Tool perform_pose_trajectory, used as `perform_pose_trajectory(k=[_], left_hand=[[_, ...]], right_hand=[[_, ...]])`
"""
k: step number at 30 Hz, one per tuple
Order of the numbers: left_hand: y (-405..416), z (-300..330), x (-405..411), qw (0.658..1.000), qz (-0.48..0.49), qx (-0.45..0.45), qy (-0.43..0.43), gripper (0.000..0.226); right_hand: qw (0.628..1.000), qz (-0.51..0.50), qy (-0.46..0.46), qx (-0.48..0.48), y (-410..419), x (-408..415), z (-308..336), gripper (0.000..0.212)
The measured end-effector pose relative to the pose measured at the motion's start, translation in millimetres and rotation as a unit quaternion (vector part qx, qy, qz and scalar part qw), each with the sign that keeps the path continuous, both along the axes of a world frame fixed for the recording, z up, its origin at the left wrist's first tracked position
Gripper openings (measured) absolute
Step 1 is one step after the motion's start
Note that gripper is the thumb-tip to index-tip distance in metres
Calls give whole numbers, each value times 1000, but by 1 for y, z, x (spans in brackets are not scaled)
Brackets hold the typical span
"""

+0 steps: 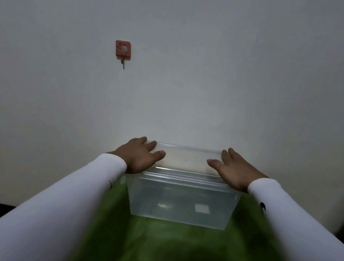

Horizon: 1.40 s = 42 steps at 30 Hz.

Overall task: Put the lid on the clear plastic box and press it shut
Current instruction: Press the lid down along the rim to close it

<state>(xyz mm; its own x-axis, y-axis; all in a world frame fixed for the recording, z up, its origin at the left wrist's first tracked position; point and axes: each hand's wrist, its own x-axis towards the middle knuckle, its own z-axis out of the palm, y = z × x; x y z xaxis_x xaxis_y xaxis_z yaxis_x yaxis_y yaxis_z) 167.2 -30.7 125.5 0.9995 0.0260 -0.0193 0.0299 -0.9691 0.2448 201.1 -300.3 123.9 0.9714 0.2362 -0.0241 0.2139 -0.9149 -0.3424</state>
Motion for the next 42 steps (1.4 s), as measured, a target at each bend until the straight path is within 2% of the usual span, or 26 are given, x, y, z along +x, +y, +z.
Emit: perform_pose_trajectory(k=[5, 8, 11, 14, 17, 21, 32, 37, 40, 42], left_hand=[[1, 0, 1, 1000, 6, -2, -6, 75], [1, -1, 1, 996, -26, 81, 4, 81], [-4, 4, 1, 990, -41, 129, -41, 74], [-23, 11, 2, 988, -105, 97, -55, 78], [-39, 13, 4, 988, -142, 63, 1, 94], [-41, 9, 7, 987, -140, 64, 37, 99], [-43, 8, 9, 990, -126, 56, 41, 107], [-43, 8, 7, 989, -132, 56, 35, 107], [-43, 9, 6, 991, -126, 39, 27, 106], [-42, 11, 6, 991, -123, 34, 25, 105]], right_hand=[[1000, 3, 3, 12, -2, 1, -1, 77], [1000, 1, 3, 11, -2, 2, -2, 77], [1000, -3, 1, 12, -1, 3, -2, 78], [1000, -4, 2, 17, -1, 3, -2, 78], [1000, -4, 1, 12, 0, 3, -1, 77], [1000, 2, 1, 10, 1, 3, -1, 75], [1000, 26, 2, -6, 0, -2, 4, 65], [998, 34, -4, 56, -2, -13, 6, 45], [988, 16, 5, 155, 0, -19, 9, 52], [991, 13, -2, 130, 1, -19, 11, 50]])
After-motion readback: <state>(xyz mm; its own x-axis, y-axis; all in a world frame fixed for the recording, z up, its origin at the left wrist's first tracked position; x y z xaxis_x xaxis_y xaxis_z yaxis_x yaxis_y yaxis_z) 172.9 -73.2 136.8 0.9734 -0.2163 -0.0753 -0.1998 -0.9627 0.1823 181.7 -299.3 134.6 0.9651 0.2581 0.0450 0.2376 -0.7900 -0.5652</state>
